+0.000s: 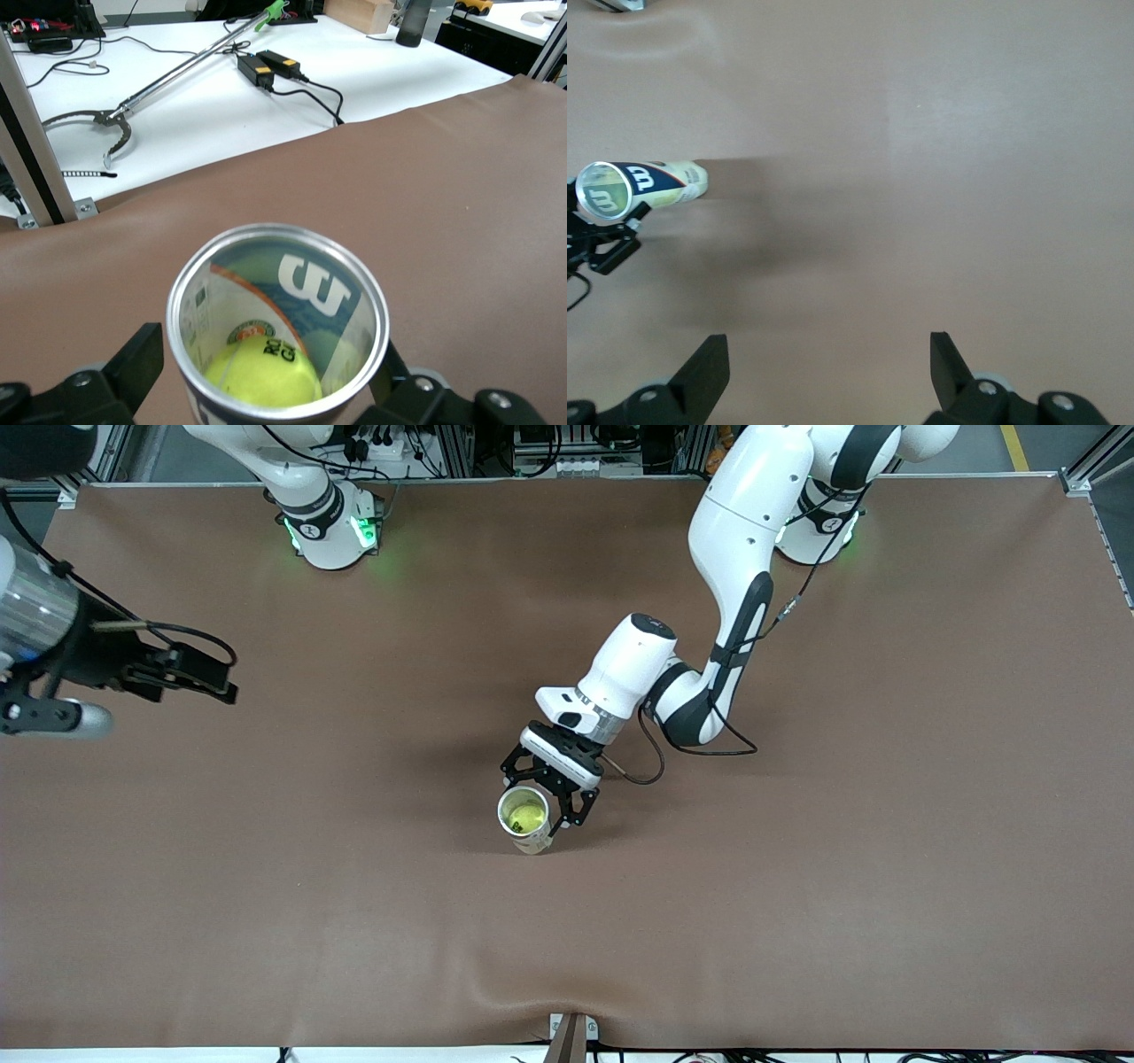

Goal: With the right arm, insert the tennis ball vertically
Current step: 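Withdraw the right gripper while the left gripper lowers the tube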

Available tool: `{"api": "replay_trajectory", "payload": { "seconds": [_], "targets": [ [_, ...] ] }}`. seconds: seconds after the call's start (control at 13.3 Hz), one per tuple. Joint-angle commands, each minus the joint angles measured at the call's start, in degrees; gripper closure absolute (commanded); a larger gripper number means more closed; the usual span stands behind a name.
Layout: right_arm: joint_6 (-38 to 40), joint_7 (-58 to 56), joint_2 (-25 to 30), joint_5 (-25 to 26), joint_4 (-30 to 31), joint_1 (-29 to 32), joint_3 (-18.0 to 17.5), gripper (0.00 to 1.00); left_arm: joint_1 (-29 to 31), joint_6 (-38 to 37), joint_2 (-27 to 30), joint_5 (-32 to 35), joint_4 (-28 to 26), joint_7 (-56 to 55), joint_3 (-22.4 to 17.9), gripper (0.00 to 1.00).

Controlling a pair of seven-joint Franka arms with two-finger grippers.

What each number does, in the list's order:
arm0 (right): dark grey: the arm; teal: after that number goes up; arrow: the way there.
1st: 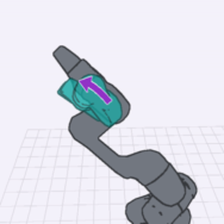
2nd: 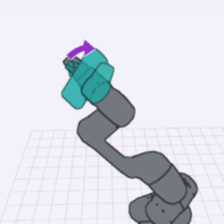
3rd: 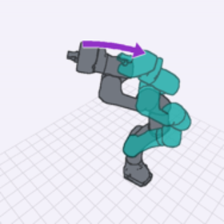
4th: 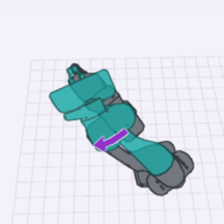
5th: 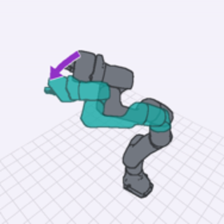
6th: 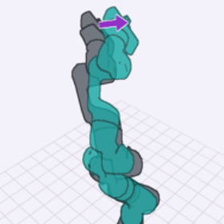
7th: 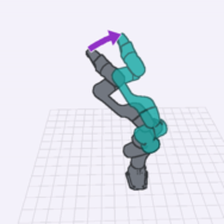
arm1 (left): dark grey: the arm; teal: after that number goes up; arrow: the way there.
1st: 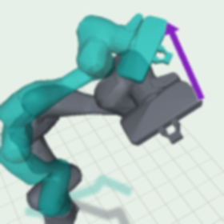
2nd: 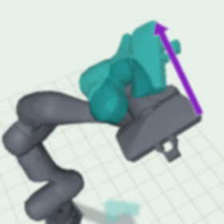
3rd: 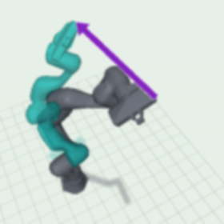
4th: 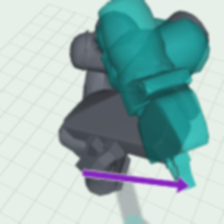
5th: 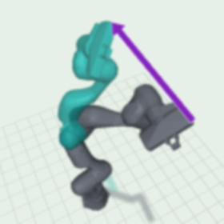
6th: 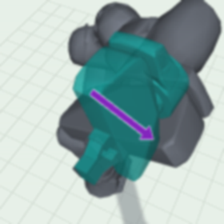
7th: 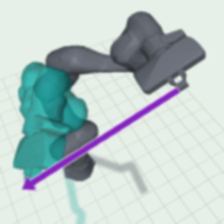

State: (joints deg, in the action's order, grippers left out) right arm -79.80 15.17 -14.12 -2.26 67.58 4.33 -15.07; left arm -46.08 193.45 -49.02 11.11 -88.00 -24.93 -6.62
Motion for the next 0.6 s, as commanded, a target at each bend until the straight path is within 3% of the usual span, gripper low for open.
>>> {"api": "replay_trajectory", "payload": {
  "seconds": [0.0,0.53],
  "targets": [
    [-0.7,-2.7,4.2,2.4,5.5,3.0,-0.8,0.00,-0.6,0.2,1.7,-0.5,-0.4,-0.7,-0.6,0.00],
    [-1.0,-11.9,6.0,2.5,8.8,8.2,-0.8,0.00,-0.4,-3.4,8.2,-0.6,-2.1,-0.7,-0.4,0.00]
  ]
}}
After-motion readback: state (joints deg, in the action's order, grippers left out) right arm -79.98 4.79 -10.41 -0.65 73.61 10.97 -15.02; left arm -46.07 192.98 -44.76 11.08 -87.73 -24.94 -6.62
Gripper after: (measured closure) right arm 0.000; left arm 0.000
